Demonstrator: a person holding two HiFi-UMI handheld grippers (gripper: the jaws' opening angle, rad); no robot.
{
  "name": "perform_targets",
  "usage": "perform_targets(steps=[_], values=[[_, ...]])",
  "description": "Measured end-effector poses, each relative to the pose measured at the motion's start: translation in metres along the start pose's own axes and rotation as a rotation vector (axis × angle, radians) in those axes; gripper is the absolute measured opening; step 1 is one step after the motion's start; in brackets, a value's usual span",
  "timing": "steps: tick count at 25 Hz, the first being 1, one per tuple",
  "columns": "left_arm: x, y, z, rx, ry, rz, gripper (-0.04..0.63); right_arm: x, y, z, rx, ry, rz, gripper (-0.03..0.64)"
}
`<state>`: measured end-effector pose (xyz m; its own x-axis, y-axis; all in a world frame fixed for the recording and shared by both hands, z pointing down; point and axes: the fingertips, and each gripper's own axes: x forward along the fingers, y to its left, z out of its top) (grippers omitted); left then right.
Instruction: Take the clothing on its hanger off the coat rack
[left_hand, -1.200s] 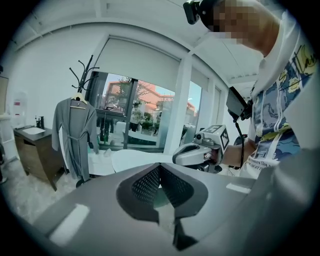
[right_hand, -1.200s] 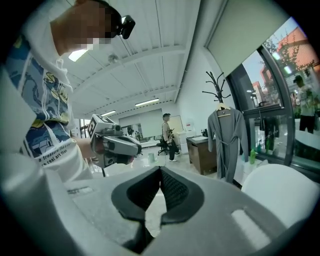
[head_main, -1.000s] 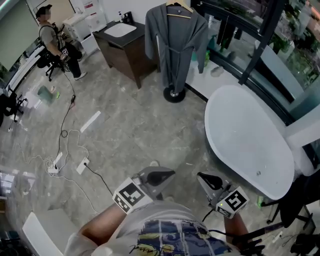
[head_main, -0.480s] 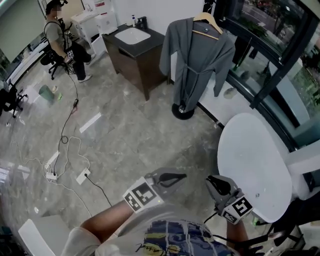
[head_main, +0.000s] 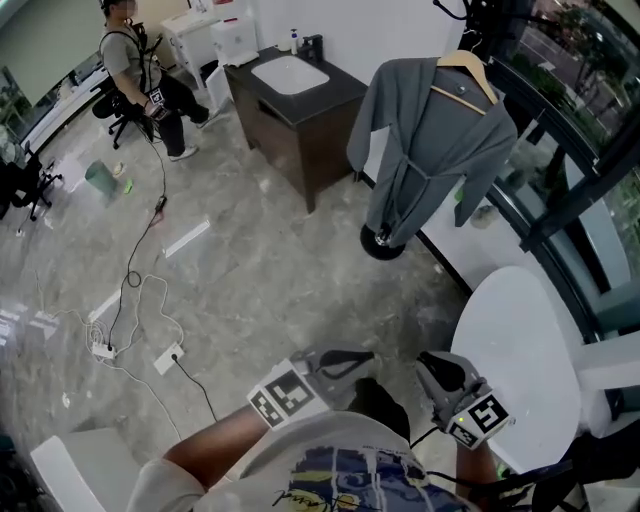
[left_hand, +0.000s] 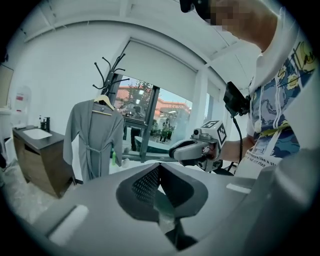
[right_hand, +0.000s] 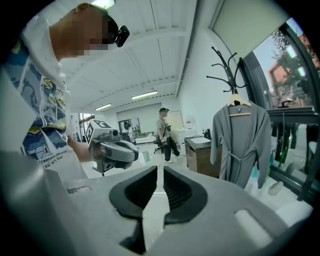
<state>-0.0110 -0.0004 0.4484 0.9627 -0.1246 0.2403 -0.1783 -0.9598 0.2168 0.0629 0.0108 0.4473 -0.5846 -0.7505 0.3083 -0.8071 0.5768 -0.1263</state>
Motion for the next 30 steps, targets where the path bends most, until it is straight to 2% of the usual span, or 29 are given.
perform_targets(steps=[6,15,19,26,30], values=[[0.016,0.053,0.01,-0.022,-0.009,0.083,0.002,0.046,-0.048,0.023,-0.038,-0.01,0.081,0.04],[0.063,0.121,0.064,-0.012,-0.044,0.183,0.003,0.09,-0.146,0.08,-0.13,-0.034,0.172,0.041],[0.082,0.144,0.081,-0.018,-0.062,0.221,0.003,0.1,-0.192,0.095,-0.159,-0.023,0.177,0.046],[0.099,0.174,0.088,-0.051,-0.062,0.257,0.003,0.124,-0.254,0.121,-0.239,-0.034,0.175,0.07],[0.118,0.183,0.099,-0.052,-0.075,0.259,0.003,0.124,-0.312,0.147,-0.31,-0.017,0.127,0.097]])
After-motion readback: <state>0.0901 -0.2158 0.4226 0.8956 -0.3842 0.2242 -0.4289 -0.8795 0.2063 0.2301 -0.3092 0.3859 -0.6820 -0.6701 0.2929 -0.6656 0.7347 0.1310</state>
